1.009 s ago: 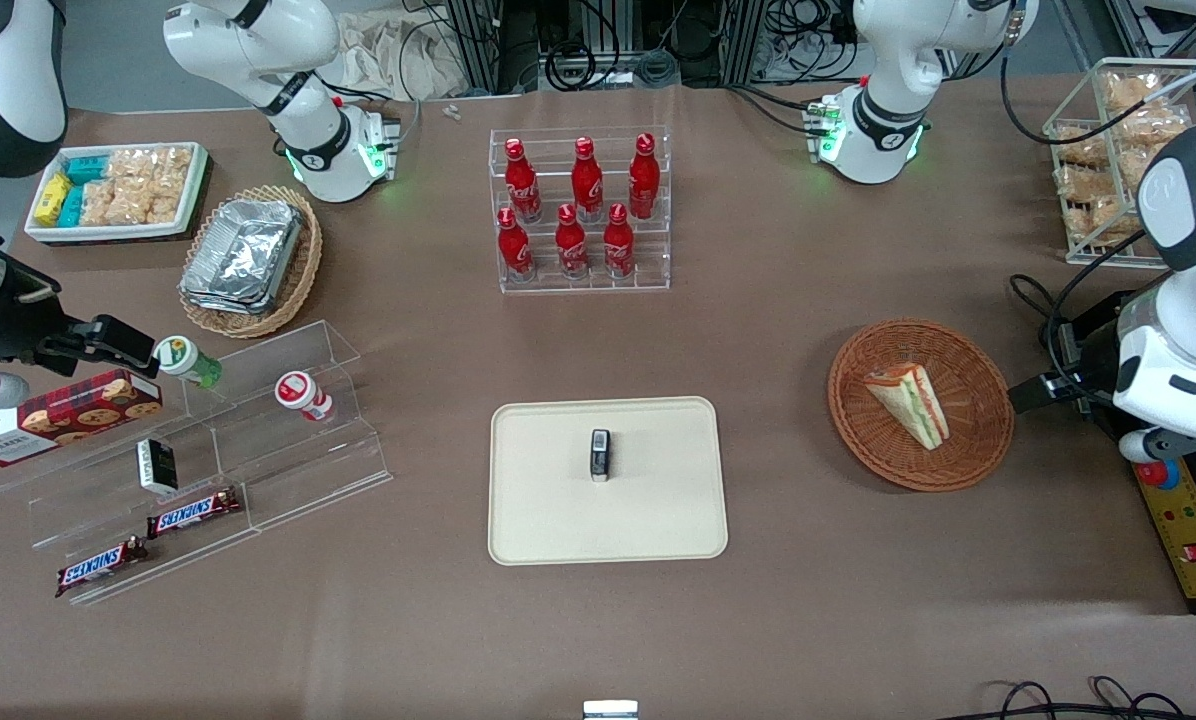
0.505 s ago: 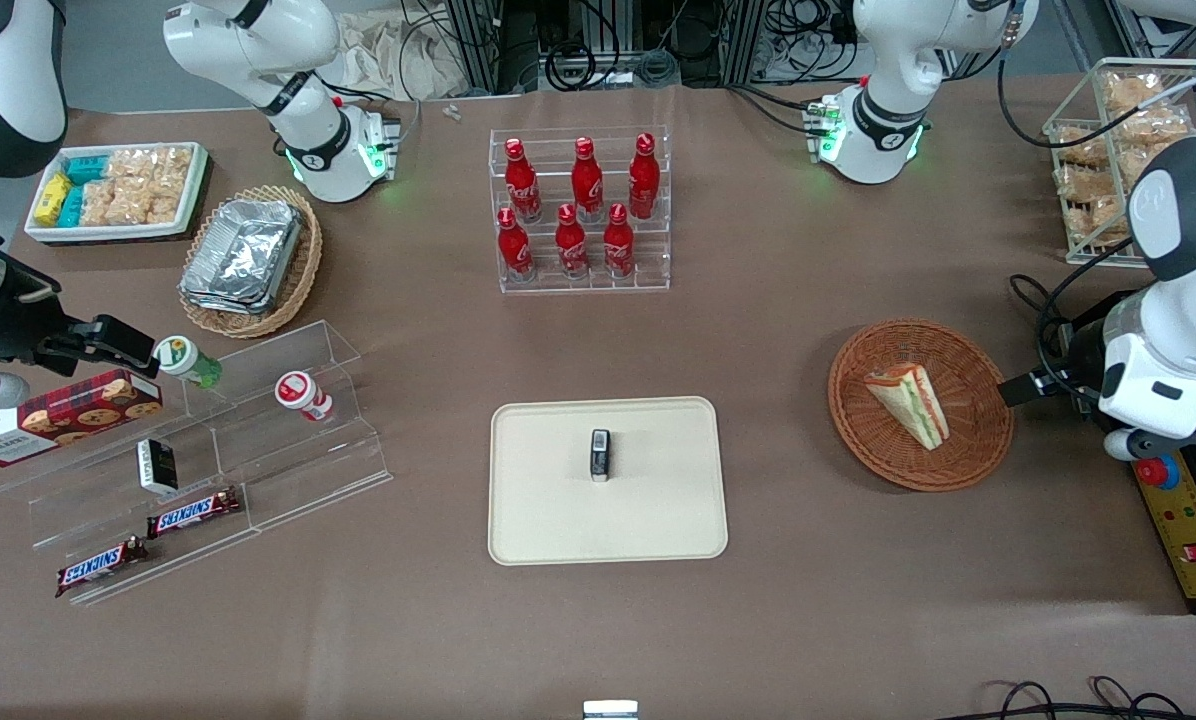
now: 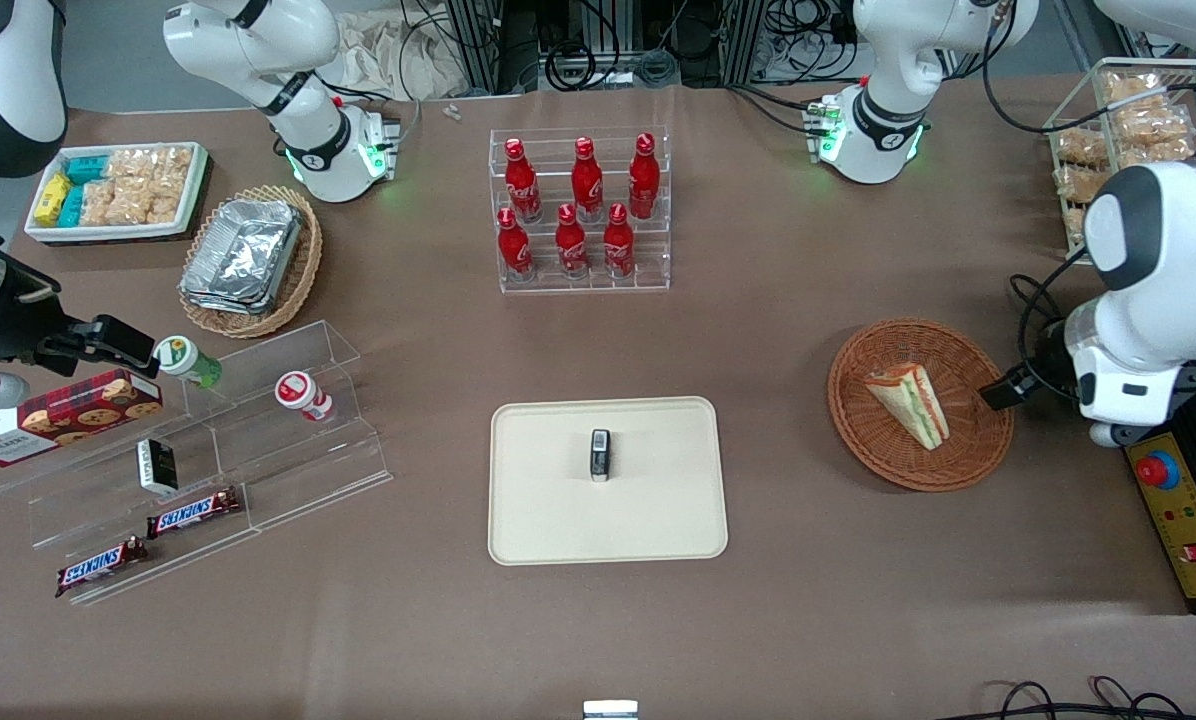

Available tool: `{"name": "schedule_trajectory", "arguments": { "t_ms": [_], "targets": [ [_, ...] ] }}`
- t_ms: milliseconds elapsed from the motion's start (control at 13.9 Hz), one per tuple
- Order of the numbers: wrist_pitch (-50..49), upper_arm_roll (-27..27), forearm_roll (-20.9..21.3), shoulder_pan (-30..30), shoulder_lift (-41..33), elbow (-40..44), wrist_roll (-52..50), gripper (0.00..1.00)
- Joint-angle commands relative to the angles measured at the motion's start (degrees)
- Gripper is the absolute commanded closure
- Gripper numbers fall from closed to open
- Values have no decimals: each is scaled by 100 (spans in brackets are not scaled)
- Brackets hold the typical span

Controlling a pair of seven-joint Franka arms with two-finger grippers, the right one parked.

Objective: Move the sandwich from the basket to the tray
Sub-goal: 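Move the left gripper over the sandwich in the wicker basket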

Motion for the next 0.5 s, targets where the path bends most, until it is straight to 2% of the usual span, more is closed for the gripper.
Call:
{"name": "schedule_trajectory", "arguments": {
  "t_ms": [0,432],
  "targets": [
    [785,-68,48,-57,-616,-1093,-154,0],
    [1243,-148,39,-66,-564,-1349,-259,0]
  ]
}}
